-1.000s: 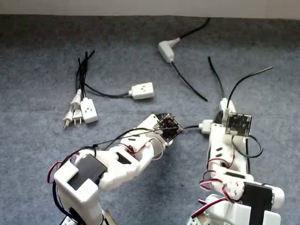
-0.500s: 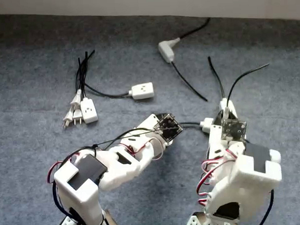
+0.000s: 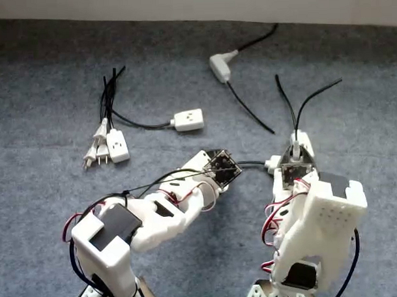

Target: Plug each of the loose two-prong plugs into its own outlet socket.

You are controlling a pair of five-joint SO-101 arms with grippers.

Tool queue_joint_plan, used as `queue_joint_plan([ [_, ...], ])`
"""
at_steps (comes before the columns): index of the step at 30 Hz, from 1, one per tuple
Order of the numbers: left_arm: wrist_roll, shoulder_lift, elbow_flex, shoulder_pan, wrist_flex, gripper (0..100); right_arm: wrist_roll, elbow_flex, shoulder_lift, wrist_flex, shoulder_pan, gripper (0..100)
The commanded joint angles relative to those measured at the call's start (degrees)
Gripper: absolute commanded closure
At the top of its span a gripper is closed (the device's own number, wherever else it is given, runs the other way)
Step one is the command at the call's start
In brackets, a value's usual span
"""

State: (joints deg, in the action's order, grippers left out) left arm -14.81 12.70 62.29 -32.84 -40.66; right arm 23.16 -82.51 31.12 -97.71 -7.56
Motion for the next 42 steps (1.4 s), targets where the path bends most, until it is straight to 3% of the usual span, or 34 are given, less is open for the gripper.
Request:
queue_joint_plan([
  [1,-0.6,-0.4,-1.9,-0.5,-1.2,94,8.9,-0.5,1.8,-1.9,0.2,99.3],
  [4,-0.6,-0.4,-1.9,-0.5,-1.2,94,13.4,-0.8,3.7,-2.8,0.3,99.3],
  [6,-0.6,-0.4,-1.9,-0.5,-1.2,94,12.1,-1.0,2.9,-2.8,0.2,99.3],
  [10,-0.6,-0.4,-1.9,-0.4,-1.3,94,-3.3,-1.7,0.0,-2.7,-4.2,97.4],
  [14,-0.6,-0.4,-1.9,-0.4,-1.3,94,-12.6,-2.2,-1.3,-2.2,-7.7,79.6],
  [16,-0.6,-0.4,-1.9,-0.4,-1.3,94,-15.7,-2.2,-1.4,-2.3,-8.7,78.0],
  [42,-0.6,-0.5,-1.8,-0.3,-1.3,93,-18.7,-7.0,-6.2,-2.1,-7.7,72.9],
])
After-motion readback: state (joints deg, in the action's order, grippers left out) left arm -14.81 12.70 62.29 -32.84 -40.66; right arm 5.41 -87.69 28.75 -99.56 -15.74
